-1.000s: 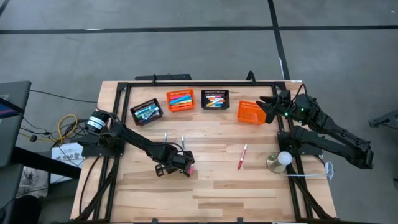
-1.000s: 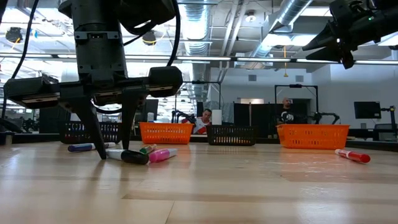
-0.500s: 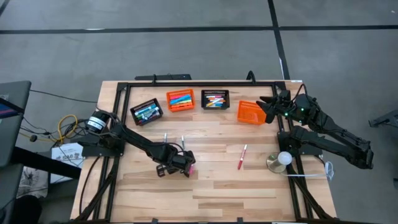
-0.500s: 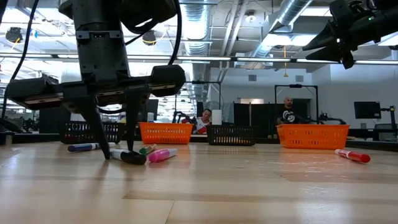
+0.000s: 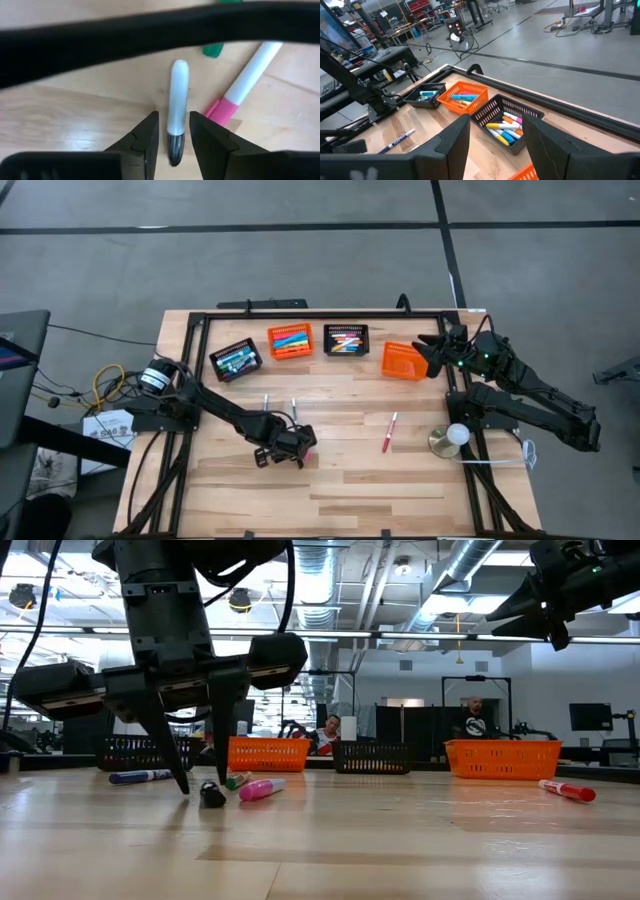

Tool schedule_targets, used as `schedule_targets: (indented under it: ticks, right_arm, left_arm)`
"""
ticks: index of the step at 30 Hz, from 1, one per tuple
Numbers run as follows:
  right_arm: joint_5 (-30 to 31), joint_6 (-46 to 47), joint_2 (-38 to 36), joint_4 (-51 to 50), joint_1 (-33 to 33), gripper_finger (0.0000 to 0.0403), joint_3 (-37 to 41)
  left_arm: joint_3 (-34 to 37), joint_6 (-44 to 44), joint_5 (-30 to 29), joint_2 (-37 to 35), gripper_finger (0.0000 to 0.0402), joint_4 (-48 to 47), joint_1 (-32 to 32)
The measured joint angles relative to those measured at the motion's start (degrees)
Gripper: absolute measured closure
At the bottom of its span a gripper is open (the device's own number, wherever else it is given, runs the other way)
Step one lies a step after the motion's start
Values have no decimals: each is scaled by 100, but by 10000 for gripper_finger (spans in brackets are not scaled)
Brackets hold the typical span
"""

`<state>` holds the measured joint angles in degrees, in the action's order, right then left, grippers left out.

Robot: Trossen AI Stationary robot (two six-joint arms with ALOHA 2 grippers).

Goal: Pick & Place Markers
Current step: Put the small black highlighter pen into the right black bin

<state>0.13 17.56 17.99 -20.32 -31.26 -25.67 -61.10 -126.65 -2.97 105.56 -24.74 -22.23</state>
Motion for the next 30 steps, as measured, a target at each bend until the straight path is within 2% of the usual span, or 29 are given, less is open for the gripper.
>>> schedule_targets:
  ticks: [5,14,18,25,30]
  right_arm:
    - [237,-2,-1,0,1,229,0]
    - [443,0,-1,9,1,232,0]
    - [443,0,-1,13,1,231,0]
    - [443,0,-1,13,1,230,0]
    - [441,0,-1,11,1,232,0]
  left_arm:
    - [-3,-6,257,97,293,81,-108]
    - [-15,-33,278,280,295,204,-58]
    - [-22,13,284,286,313,72,-58]
    - [-35,173,197,330,368,-217,-70]
    - [-42,175,191,365,360,-242,-69]
